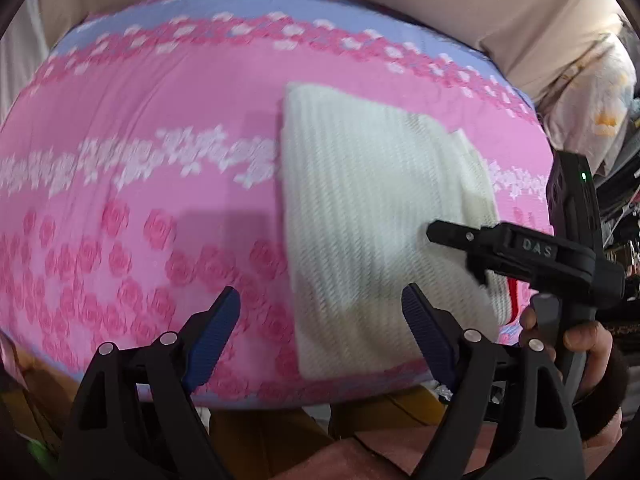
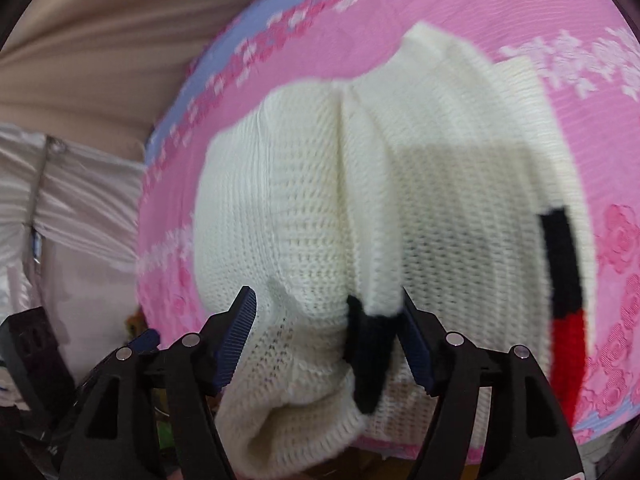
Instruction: Fold small clothes
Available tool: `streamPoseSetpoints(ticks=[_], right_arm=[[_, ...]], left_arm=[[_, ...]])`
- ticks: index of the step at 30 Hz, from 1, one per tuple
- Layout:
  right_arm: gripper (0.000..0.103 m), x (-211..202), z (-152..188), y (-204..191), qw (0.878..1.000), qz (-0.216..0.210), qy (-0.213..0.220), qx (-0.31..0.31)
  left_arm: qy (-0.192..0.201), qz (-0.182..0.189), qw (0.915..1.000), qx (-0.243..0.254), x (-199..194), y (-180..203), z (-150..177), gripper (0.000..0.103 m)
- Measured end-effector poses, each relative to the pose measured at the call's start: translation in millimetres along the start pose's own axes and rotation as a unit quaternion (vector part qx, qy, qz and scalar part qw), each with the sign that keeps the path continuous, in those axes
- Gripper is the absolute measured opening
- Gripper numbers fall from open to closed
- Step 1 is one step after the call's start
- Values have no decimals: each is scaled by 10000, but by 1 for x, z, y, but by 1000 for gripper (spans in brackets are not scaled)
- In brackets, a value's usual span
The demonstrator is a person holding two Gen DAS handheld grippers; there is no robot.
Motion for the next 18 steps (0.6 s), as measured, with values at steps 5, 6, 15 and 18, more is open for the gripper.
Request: streamPoseSetpoints(ticks=[5, 6, 15, 18], right_arm=[[25, 4, -2, -37, 9978, 177, -1, -633], [22, -6, -5, -47, 9971, -14, 126, -748], [24, -92, -10, 33, 9920, 199, 1191, -367], [26, -72, 6, 99, 9922, 406, 1106, 415]], left_arm=[[105, 51, 9997, -213, -9, -7, 1, 81], [165, 51, 9997, -183, -12, -5, 0, 81], [18, 110, 9991, 401, 0, 34, -2, 82], [-115, 63, 9981, 596, 10, 48, -2, 82]])
Point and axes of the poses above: each gripper's, at about its wrist camera, not at the fingertips, and x roughly the way its jaws point, y to its right, z to its underside, the point moved 5 cm from there along x, roughly the way its jaws point, and after that the axes turned 8 degrees about -z, right-handed, at the moved point
